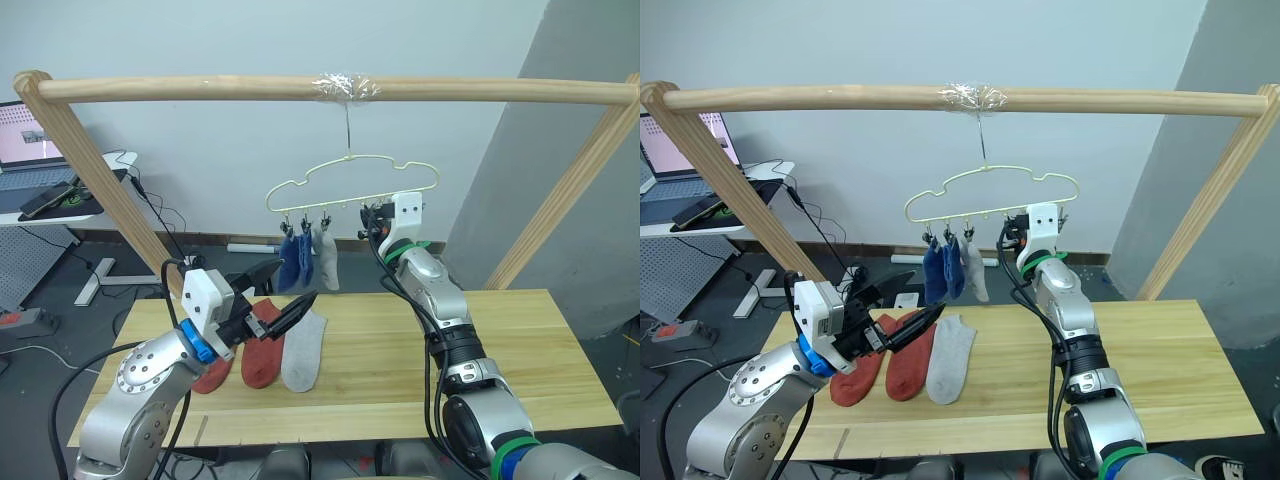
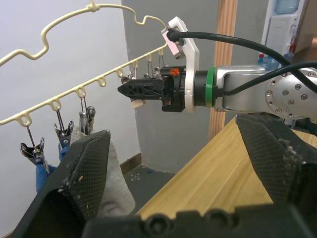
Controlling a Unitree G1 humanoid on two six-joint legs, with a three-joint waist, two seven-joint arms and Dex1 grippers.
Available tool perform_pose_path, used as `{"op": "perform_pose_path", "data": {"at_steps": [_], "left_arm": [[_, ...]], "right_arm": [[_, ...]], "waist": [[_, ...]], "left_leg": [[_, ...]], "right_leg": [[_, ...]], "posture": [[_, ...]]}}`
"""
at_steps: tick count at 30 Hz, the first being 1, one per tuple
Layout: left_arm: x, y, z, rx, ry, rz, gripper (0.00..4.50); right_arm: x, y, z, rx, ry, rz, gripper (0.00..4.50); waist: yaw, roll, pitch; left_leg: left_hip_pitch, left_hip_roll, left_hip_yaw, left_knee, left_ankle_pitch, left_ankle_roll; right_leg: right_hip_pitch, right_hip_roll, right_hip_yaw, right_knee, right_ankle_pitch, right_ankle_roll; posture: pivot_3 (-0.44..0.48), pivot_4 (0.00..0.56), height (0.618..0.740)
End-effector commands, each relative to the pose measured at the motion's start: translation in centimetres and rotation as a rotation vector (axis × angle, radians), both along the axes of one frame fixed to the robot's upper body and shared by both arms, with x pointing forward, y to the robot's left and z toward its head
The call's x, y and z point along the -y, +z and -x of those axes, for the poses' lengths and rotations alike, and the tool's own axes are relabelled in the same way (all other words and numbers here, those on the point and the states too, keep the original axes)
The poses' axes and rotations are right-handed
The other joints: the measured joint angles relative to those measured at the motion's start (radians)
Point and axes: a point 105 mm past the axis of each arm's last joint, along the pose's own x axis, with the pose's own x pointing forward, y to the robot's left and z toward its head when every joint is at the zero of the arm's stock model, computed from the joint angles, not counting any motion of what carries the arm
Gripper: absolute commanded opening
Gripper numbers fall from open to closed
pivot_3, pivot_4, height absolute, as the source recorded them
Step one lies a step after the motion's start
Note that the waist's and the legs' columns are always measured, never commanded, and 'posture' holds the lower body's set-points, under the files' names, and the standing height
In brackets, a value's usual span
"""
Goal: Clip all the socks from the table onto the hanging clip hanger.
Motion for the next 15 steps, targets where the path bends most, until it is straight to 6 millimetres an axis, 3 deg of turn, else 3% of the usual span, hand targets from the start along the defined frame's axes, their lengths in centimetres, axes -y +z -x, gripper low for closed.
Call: {"op": "perform_pose_path", "data": {"at_steps": [1, 3, 15], "left_arm": [[0.36, 1.20, 0.16, 0.060, -0.014, 0.001, 4.50], [0.36, 1.20, 0.18, 0.060, -0.015, 0.001, 4.50], [0.40, 1.24, 0.31, 0.061, -0.018, 0.001, 4.50]], "right_arm": [[-0.29, 2.12, -0.14, 0.074, 0.005, -0.017, 1.24], [-0.24, 2.11, -0.17, 0.074, 0.002, -0.017, 1.94], [-0.60, 2.79, -0.28, 0.094, -0.002, -0.025, 1.94]], "waist": [[0.000, 0.000, 0.000], [0.000, 0.000, 0.000], [0.000, 0.000, 0.000]], "left_leg": [[0.000, 0.000, 0.000, 0.000, 0.000, 0.000], [0.000, 0.000, 0.000, 0.000, 0.000, 0.000], [0.000, 0.000, 0.000, 0.000, 0.000, 0.000]], "right_leg": [[0.000, 0.000, 0.000, 0.000, 0.000, 0.000], [0.000, 0.000, 0.000, 0.000, 0.000, 0.000], [0.000, 0.000, 0.000, 0.000, 0.000, 0.000]], "posture": [[0.123, 0.050, 0.740], [0.123, 0.050, 0.740], [0.124, 0.052, 0.740]]}}
